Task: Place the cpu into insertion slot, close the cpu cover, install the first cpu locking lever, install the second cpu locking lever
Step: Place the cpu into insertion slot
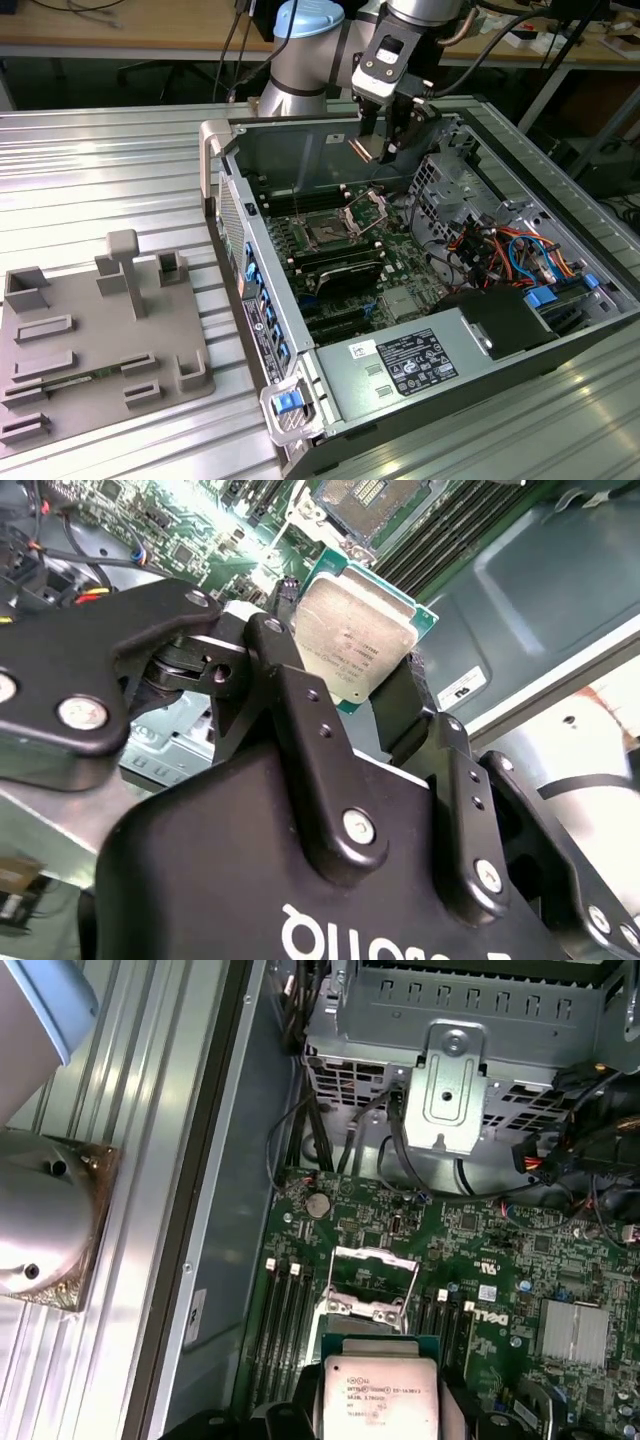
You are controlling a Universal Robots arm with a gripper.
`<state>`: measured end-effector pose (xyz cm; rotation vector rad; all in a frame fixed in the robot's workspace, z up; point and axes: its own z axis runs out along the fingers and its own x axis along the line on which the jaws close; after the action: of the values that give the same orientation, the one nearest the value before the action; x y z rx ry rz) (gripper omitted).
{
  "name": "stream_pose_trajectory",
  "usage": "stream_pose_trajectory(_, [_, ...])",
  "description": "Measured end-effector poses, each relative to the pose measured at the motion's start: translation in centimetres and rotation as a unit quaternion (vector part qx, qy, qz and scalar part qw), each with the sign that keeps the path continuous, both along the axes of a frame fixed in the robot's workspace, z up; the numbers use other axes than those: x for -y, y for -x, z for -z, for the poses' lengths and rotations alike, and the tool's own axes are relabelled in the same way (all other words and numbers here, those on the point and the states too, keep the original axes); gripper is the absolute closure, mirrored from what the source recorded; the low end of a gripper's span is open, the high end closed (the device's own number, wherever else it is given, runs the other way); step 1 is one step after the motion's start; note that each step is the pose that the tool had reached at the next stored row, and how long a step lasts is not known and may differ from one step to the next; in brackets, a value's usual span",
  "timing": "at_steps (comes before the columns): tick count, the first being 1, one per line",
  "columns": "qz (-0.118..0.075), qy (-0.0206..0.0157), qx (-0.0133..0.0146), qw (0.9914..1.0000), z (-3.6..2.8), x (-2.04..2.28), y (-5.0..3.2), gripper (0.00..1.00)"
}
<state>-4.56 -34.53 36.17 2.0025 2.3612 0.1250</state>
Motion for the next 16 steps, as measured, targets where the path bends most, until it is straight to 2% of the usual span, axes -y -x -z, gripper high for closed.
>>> stream_pose_trajectory(8, [0.006,0.0,0.0,0.99998,0.18,-0.2,0.04,0.45])
stream_pose_trajectory(16, [0.031,0.0,0.0,0.9995,0.41,-0.52,0.23,0.45])
